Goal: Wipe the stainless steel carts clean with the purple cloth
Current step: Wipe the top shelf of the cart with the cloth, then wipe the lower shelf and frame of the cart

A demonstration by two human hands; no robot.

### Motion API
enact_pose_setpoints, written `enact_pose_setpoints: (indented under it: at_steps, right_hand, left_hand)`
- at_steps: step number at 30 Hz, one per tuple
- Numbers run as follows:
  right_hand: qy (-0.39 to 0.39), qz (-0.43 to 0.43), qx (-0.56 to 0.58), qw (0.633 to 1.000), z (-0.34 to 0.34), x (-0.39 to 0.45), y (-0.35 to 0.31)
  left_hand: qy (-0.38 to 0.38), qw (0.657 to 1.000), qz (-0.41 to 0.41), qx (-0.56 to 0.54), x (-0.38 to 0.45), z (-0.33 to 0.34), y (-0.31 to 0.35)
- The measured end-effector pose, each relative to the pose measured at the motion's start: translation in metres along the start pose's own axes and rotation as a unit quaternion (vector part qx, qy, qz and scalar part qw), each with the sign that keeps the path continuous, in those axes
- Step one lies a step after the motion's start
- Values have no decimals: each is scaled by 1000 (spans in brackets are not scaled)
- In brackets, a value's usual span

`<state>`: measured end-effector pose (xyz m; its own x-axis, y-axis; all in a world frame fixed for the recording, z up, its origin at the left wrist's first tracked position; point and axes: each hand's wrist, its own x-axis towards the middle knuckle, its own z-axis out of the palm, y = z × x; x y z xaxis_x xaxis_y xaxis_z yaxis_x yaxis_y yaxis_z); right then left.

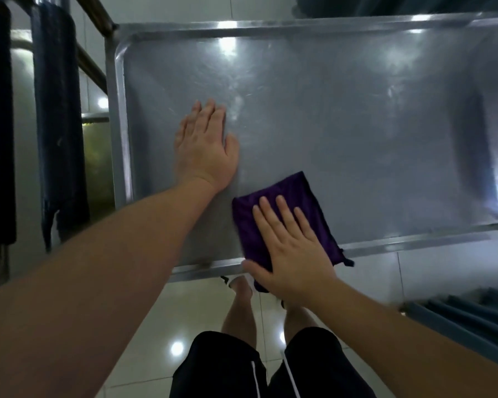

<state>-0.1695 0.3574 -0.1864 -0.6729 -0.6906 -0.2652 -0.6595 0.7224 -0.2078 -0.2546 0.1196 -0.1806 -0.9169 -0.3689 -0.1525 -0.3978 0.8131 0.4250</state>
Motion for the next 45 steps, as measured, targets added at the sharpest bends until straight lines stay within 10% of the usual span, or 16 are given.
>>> enact_pose_setpoints:
  at_steps: [12,27,45]
  right_hand:
    - [-121,-120,-68,983,-11,-41,20]
    - [-185,-19,86,979,-44,-141,9]
    - [-168,67,230,956,39,-108,-48]
  left_hand:
    - [-98,994,5,37,-66,-39,32]
    - [-121,985,-32,118,-312,-13,77]
    - [-204,963,-112,135,-357,23,-62]
